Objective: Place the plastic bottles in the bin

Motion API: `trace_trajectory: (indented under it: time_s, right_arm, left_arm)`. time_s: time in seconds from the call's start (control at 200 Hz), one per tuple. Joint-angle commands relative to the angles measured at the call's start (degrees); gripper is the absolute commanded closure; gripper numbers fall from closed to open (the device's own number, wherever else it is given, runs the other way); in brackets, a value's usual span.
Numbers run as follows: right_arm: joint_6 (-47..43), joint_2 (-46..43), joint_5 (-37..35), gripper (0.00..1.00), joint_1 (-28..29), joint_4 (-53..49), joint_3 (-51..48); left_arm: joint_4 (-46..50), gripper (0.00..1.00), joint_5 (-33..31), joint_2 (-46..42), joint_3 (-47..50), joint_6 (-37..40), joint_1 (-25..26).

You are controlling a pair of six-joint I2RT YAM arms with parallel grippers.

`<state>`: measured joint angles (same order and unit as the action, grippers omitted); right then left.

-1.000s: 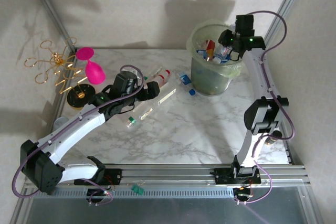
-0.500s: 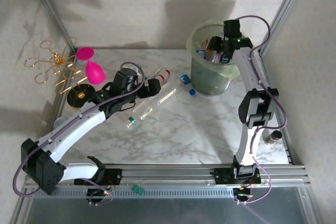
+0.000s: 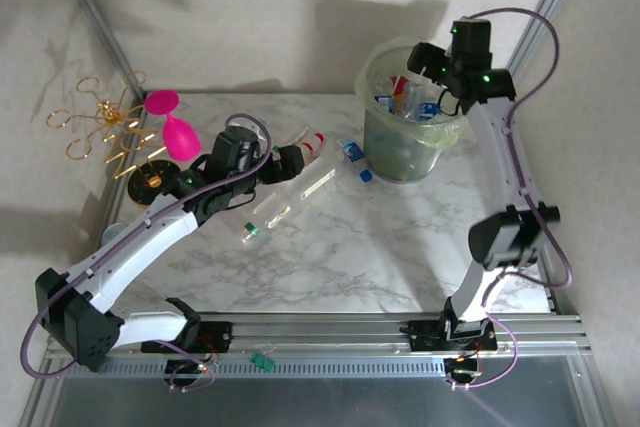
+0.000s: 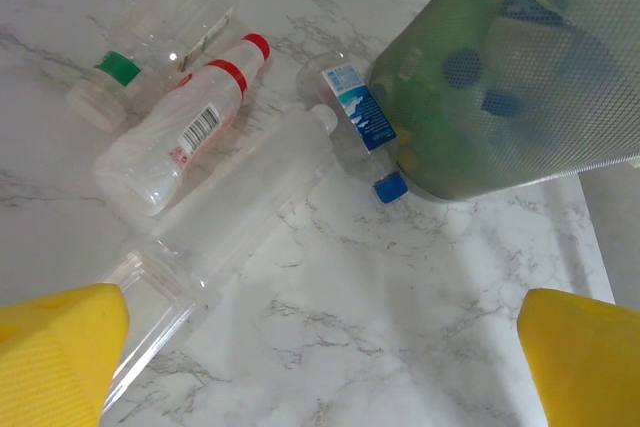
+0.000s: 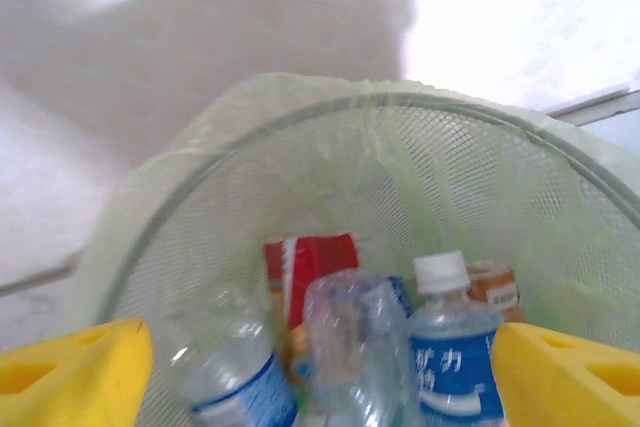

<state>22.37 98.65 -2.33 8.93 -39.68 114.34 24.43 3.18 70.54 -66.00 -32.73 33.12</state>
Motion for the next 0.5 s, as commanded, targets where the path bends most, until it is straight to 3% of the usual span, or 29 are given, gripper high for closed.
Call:
trace_trajectory:
  time_s: [0.0, 0.335, 0.496]
  right_arm:
    - [3.0, -7.02, 9.14, 0.12, 0.05, 6.12, -6.13]
    - [4.97, -20.36, 17.72, 0.12, 4.79, 11.41, -24.08]
    - [3.76, -25.2, 15.35, 0.09, 9.98, 13.91, -32.2]
  left_arm:
    - [1.75, 0.0, -2.52, -3.31, 0.83, 0.44, -0.49]
    - [3.0, 0.0, -6.9, -7.78, 6.81, -1.93, -0.56]
    - [2.82, 0.0, -9.26, -8.14, 11.4, -3.13, -1.39]
